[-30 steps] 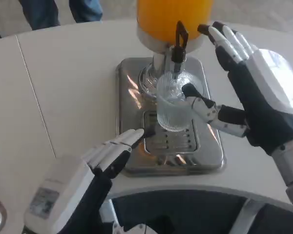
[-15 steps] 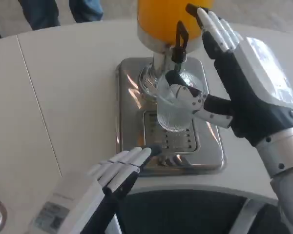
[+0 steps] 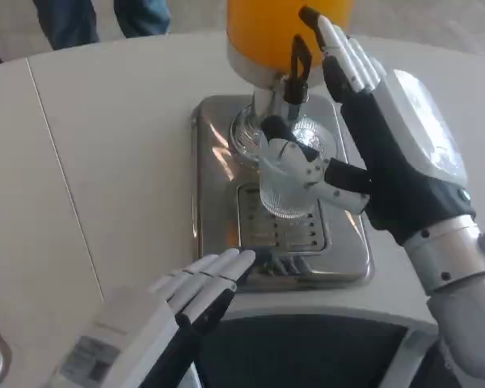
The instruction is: Grasp the cup under the faucet to collect the drink, then remove the cup.
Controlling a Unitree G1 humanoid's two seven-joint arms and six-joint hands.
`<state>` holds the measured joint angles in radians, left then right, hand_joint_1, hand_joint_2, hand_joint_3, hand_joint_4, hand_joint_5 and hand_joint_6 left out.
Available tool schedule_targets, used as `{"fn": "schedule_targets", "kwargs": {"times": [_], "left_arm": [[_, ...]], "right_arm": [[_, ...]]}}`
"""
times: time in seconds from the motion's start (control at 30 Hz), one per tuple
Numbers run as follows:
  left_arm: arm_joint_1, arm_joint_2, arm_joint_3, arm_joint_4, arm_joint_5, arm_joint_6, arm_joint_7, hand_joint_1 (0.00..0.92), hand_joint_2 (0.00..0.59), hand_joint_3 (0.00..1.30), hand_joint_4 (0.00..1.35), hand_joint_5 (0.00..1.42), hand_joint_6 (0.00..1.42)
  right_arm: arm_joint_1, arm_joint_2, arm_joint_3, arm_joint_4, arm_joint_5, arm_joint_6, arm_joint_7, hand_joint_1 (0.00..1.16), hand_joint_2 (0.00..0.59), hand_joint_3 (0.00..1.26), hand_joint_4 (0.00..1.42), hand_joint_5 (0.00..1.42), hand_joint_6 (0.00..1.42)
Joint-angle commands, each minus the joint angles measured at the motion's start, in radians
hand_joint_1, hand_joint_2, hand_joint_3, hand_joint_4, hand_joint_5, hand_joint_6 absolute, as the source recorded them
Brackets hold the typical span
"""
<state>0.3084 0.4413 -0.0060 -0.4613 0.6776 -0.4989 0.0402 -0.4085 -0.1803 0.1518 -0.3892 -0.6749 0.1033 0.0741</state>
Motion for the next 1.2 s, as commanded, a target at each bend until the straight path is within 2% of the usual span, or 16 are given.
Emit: {"fn": "schedule_targets", "kwargs": {"times": [0.03, 0.43, 0.7, 0.97, 1.2], "left_arm": [[0.010, -0.004, -0.001, -0.012, 0.010, 0.011, -0.018, 0.097, 0.116, 0.11, 0.03, 0.14, 0.27], [0.017, -0.009, -0.003, -0.019, 0.010, 0.029, -0.039, 0.095, 0.116, 0.12, 0.04, 0.15, 0.29], [0.024, -0.010, 0.000, -0.023, 0.007, 0.032, -0.042, 0.095, 0.116, 0.12, 0.05, 0.15, 0.29], [0.033, -0.009, 0.003, -0.029, 0.002, 0.033, -0.044, 0.095, 0.116, 0.13, 0.05, 0.15, 0.29], [0.030, -0.007, 0.005, -0.026, -0.004, 0.036, -0.050, 0.095, 0.116, 0.13, 0.05, 0.15, 0.29]], "right_arm": [[-0.005, 0.015, 0.012, 0.013, 0.017, -0.034, -0.038, 0.41, 0.441, 0.00, 0.00, 0.00, 0.00], [-0.019, 0.060, 0.068, 0.041, 0.024, -0.046, -0.052, 0.40, 0.444, 0.00, 0.00, 0.00, 0.00], [-0.025, 0.077, 0.099, 0.104, 0.048, -0.089, -0.084, 0.38, 0.461, 0.00, 0.00, 0.00, 0.00], [-0.034, 0.072, 0.124, 0.130, 0.036, -0.091, -0.084, 0.37, 0.462, 0.00, 0.00, 0.00, 0.00], [-0.075, 0.040, 0.153, 0.142, -0.021, -0.052, -0.023, 0.37, 0.468, 0.00, 0.00, 0.00, 0.00]]}}
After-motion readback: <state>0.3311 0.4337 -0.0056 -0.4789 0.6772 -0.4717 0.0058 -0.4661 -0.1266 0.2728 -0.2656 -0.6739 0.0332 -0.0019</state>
